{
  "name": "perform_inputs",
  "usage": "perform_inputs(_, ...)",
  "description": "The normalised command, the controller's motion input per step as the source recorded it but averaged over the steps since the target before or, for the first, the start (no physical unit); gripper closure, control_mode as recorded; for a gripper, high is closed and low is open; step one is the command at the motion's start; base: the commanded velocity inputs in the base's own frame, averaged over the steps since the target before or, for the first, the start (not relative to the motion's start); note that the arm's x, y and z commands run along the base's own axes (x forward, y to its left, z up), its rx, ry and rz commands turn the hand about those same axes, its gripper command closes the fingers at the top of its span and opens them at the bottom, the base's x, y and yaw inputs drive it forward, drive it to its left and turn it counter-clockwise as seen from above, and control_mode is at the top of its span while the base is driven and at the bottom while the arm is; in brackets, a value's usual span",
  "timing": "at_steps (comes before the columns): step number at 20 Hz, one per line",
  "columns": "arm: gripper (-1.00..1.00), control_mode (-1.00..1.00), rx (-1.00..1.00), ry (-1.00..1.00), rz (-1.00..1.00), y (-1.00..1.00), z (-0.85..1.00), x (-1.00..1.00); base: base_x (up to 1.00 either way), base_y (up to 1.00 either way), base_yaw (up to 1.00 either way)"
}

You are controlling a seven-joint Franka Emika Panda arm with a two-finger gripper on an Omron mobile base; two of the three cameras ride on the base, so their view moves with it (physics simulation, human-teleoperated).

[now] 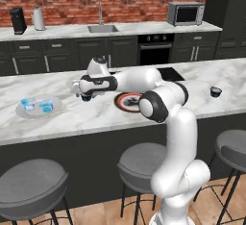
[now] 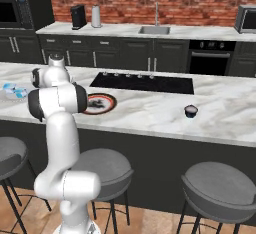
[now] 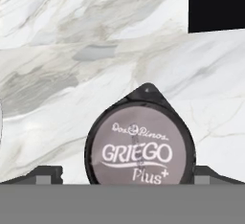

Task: Place two yogurt containers on each plate.

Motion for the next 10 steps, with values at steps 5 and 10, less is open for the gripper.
perform_inputs(5,-1.00,-1.00,0.00,0.00,0.00,0.00,-0.12,0.09,0.00,0.00,0.00)
perform_inputs(10,1.00,-1.00,0.00,0.00,0.00,0.00,-0.09,0.13,0.00,0.00,0.00)
